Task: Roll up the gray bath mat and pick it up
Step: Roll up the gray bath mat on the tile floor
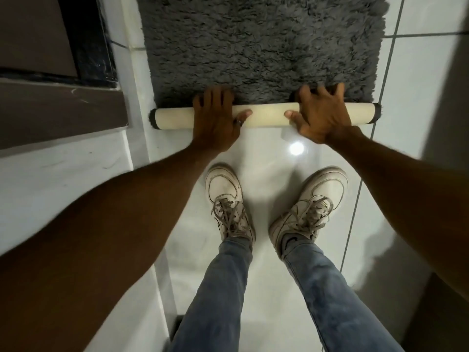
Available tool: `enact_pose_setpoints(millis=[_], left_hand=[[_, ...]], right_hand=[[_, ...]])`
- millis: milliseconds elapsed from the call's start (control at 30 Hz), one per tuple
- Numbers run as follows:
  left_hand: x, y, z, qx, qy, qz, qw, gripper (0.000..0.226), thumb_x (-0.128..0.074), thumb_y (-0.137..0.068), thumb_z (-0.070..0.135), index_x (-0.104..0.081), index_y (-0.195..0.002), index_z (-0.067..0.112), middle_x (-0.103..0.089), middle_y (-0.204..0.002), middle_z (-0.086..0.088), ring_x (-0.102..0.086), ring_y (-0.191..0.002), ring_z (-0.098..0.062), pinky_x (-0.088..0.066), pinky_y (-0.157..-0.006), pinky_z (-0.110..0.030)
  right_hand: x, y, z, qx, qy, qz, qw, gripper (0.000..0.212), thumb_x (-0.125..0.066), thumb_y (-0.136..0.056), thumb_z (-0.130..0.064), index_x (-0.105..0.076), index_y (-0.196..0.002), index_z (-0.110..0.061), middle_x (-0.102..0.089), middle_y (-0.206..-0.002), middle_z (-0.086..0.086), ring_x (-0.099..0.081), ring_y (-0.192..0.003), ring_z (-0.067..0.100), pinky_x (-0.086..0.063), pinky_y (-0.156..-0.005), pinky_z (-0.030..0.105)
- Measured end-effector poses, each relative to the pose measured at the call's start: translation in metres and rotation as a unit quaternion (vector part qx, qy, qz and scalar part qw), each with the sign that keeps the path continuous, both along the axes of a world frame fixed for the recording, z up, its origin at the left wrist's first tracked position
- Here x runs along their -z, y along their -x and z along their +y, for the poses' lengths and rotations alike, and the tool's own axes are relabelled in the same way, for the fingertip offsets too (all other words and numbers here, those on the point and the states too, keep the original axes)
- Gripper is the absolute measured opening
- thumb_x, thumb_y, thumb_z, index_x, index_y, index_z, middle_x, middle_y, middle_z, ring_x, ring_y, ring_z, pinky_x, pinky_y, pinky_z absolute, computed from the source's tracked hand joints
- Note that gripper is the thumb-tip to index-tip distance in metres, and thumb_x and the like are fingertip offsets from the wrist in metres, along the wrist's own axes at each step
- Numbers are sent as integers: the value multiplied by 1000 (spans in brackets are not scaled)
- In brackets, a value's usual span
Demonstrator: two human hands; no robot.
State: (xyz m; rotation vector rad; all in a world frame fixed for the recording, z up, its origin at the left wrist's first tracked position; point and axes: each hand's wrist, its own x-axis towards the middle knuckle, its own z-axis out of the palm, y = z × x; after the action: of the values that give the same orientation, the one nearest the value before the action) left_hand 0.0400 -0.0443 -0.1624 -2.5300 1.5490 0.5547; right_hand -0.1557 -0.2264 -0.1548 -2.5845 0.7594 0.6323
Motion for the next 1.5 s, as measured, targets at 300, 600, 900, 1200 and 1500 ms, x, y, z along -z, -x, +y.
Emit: enact_pose_setpoints(millis=[300, 600, 900, 1200, 1500], left_hand=[[14, 55, 2, -16, 14, -11, 1000, 66, -30, -109, 55, -22, -164, 17, -17, -173, -12, -11, -159, -39, -8, -125, -72], [15, 24, -5, -11, 68, -17, 997, 64, -40, -107, 56, -41, -156, 16, -43, -159, -20, -36, -150, -41, -21, -122, -73], [7, 8, -3, 8, 108, -7, 994, 56, -43, -106, 55, -56, -143, 16, -63, -136, -13, -58, -126, -33, -40, -112, -55], [6, 49, 24, 27, 60, 8, 998, 60, -41, -105, 50, -36, -158, 23, -37, -165, -12, -26, -156, -36, -16, -120, -77], [15, 18, -4, 45, 70, 10, 996, 59, -33, -107, 58, -37, -158, 30, -38, -165, -7, -27, -156, -36, -16, -121, -75]], right_hand=[[-6, -18, 2, 34, 49, -43, 997, 52, -42, -99, -51, -60, -130, -13, -51, -151, 21, -46, -139, 46, -26, -114, 73], [5, -16, 46, -34, 57, -16, 998, 73, -48, -103, -50, -24, -166, -23, -29, -171, 17, -26, -157, 44, -13, -122, 74], [1, -40, -2, -57, -63, -17, 996, 56, -64, -98, -41, -47, -146, -20, -64, -136, 18, -58, -125, 43, -35, -113, 63], [-5, -31, 6, 33, -77, 22, 996, 59, -66, -89, -46, -52, -135, -12, -58, -140, 19, -47, -136, 40, -23, -118, 63], [8, 6, 72, 34, 101, -34, 994, 81, -24, -105, -67, -19, -168, -17, -19, -174, 20, -18, -160, 44, -12, -124, 74]])
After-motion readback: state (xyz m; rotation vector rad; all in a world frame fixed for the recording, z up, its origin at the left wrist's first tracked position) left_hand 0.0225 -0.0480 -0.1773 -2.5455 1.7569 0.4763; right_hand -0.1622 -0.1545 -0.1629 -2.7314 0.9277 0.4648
